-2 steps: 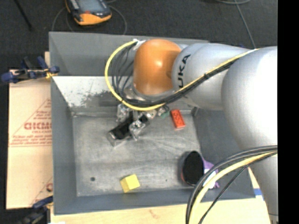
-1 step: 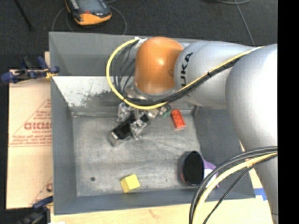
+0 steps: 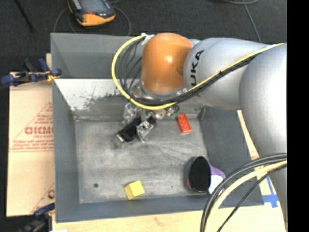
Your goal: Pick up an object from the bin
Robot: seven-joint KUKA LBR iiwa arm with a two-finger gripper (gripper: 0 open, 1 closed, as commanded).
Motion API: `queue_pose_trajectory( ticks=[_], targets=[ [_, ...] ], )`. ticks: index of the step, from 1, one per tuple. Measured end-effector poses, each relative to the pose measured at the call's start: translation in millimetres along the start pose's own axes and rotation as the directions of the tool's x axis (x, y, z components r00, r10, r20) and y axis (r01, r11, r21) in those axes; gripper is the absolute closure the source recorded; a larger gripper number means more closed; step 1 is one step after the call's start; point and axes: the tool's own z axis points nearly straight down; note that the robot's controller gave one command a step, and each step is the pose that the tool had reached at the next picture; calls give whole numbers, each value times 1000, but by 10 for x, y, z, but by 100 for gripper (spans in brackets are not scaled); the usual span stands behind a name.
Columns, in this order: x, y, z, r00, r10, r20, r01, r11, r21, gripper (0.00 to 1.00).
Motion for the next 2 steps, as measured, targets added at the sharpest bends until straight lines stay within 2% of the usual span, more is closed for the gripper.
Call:
queue_pose_trajectory(
  ticks=[2],
  targets=[
    [-10, -15, -308, 1000, 2, 6, -2, 1000, 5, 100]
  ],
)
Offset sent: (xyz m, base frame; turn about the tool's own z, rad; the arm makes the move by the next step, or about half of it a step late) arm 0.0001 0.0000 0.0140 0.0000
